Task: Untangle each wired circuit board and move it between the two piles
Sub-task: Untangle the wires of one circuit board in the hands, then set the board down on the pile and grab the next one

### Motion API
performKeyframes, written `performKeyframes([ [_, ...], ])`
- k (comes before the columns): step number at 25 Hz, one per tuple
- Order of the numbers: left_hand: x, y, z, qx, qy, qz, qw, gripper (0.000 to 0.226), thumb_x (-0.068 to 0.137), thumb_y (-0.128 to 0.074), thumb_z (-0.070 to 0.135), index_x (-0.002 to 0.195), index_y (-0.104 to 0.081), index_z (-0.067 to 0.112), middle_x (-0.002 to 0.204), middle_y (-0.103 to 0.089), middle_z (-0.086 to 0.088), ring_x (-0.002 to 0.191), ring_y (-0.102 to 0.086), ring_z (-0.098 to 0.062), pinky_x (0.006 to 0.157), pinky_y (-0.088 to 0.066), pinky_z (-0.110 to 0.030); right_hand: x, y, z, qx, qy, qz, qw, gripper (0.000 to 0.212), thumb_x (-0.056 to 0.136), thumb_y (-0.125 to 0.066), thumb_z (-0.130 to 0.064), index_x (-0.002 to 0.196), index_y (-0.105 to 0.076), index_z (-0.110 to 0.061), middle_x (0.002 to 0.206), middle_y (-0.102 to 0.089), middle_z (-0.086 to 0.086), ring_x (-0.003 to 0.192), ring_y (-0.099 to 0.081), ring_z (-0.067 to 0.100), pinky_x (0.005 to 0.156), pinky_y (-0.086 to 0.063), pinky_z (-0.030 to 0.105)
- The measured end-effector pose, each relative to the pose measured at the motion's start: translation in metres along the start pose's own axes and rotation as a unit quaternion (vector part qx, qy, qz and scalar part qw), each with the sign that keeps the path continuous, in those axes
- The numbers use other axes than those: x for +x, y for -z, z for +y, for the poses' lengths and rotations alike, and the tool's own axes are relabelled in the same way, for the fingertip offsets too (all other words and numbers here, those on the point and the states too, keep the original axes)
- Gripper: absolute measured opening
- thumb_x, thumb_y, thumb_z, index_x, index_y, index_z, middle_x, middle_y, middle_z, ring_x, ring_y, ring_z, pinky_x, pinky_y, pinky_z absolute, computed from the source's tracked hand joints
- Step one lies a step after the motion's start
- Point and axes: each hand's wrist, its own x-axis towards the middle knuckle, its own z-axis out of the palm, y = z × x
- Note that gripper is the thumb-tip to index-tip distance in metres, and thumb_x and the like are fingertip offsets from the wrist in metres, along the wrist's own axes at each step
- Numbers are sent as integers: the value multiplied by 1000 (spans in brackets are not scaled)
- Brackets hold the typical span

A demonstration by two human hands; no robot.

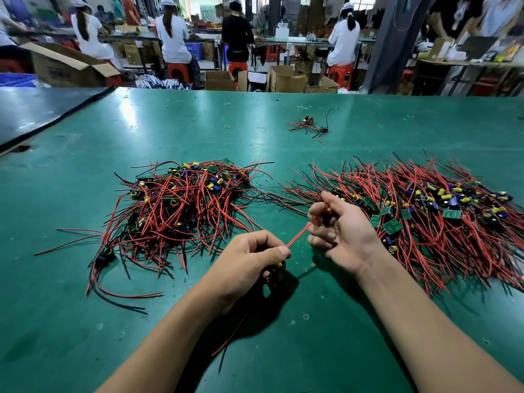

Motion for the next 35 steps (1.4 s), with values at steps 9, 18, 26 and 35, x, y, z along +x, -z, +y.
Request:
performKeyframes([
  [9,8,-3,2,-147,37,136,979,27,98,-55,26,100,-66,1,86,-71,-14,69,-70,-26,65,-60,-34,-11,-12,17,-167,44,-27,985,61,72,-68,-69,96,-70,-13,63,-51,-6,41,-35,6,37,-28,19],
  [18,8,-4,10,-270,77,62,958,60,100,-29,55,143,-44,17,134,-62,-1,122,-60,-20,111,-38,-39,-23,-25,45,-457,295,20,839,19,83,-79,-18,90,-62,-22,87,-70,-1,76,-65,14,71,-50,20],
  [26,12,1,1,-172,63,138,973,30,100,-51,27,109,-62,1,90,-70,-13,76,-69,-25,71,-59,-34,-11,-1,16,-564,316,179,742,7,87,-69,-24,93,-69,-26,99,-68,-1,93,-62,18,90,-50,35],
  [35,11,2,-2,-147,58,114,981,13,98,-54,7,95,-62,-2,76,-66,-16,56,-64,-20,54,-58,-25,-14,10,3,-713,263,231,607,23,87,-70,-27,108,-62,-25,114,-57,4,113,-48,28,95,-35,40],
])
